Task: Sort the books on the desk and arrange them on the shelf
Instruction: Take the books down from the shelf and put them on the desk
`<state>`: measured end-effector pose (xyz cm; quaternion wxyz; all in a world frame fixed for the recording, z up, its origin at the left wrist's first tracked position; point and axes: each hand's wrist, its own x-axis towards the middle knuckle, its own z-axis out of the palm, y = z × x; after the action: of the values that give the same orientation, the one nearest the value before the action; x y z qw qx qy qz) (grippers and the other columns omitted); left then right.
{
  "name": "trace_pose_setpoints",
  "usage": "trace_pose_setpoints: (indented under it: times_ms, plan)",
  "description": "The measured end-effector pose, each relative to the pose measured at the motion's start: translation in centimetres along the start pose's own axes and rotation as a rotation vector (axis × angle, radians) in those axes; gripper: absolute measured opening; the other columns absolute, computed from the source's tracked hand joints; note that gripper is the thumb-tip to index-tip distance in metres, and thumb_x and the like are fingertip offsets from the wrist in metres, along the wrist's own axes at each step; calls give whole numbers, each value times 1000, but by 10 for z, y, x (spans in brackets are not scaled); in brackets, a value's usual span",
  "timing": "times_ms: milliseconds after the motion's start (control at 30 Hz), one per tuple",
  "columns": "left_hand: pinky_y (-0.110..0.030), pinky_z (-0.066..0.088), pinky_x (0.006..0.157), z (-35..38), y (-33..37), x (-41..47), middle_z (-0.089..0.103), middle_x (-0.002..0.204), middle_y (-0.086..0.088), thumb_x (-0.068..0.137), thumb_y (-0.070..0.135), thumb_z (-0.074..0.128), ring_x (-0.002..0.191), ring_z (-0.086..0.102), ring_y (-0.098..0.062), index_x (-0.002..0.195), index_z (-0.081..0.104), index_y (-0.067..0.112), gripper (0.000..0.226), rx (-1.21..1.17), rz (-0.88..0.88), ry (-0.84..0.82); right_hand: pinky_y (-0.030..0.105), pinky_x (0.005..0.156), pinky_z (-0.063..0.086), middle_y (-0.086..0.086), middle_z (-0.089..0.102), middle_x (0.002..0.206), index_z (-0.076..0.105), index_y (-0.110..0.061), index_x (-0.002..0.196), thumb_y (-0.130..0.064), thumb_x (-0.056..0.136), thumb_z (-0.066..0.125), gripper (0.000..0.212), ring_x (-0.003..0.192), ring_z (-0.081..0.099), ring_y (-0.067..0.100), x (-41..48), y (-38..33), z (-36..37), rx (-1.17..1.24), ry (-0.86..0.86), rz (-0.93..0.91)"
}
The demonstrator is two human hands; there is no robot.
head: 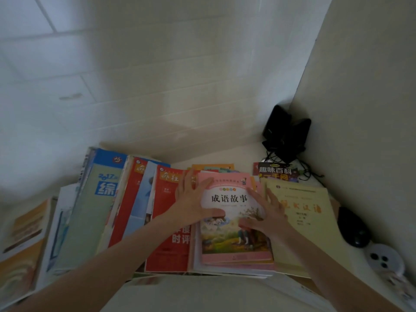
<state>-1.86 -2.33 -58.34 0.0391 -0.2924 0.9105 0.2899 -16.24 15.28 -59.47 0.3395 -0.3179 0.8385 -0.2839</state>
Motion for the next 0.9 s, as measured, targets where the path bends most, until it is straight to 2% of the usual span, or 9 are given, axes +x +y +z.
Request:
trace_pose_setpoints:
  times_ms: [133,233,367,500,600,667,767,833,900]
  plan:
    - [-52,2,117,-9,-2,-17,-23,155,3,54,78,56,143,-21,-21,140,20,49,97,-67,78,-29,56,116,2,-7,-12,161,20,-48,146,-48,74,75,91,147,-13,26,-6,-4,0,1,74,-39]
    - [-54,9,117,-18,-8,-31,-12,157,2,47,86,47,145,-11,-22,124,14,61,88,-126,124,39,52,117,0,-11,-9,160,23,-53,141,-47,74,76,85,147,-10,20,-14,-17,0,59,83,-115]
    - [-53,20,115,-37,-18,-55,10,153,4,51,98,37,144,8,-21,129,29,62,87,-189,187,217,49,120,7,-15,1,158,28,-54,133,-50,69,75,80,147,-2,12,-23,-48,3,109,74,-232]
    - [-43,20,115,-77,-31,-93,6,149,17,42,100,37,140,6,-5,129,22,59,97,-236,100,257,49,119,12,-19,4,157,25,-55,133,-53,70,71,78,146,1,8,-36,-102,11,77,4,-342]
    - [-42,23,114,-115,-52,-127,5,151,22,44,100,36,143,6,-6,132,20,58,100,-220,58,341,53,116,24,-21,6,156,28,-58,133,-61,60,68,83,146,4,10,-45,-154,23,122,-36,-422]
    - [-38,25,113,-145,-64,-156,8,152,21,44,99,41,142,12,-5,132,23,59,98,-265,17,394,48,116,27,-22,11,153,30,-56,135,-58,62,69,82,144,8,6,-53,-192,36,118,-63,-511]
    - [-30,30,110,-187,-88,-206,17,146,27,51,90,54,135,20,2,126,26,65,84,-326,-13,518,29,114,24,-24,17,149,30,-57,129,-59,65,69,74,133,14,-9,-72,-255,59,114,-126,-671]
    - [-15,27,105,-212,-105,-242,16,144,33,49,93,50,133,21,8,127,25,72,85,-300,4,629,25,112,26,-28,20,146,34,-57,127,-70,60,64,75,128,19,-13,-88,-298,78,132,-178,-751]
    - [-2,21,98,-236,-122,-279,19,143,35,48,93,50,133,21,14,124,22,73,84,-286,-11,742,26,114,25,-35,18,145,36,-62,126,-66,61,65,71,133,20,-9,-104,-338,99,138,-251,-809]
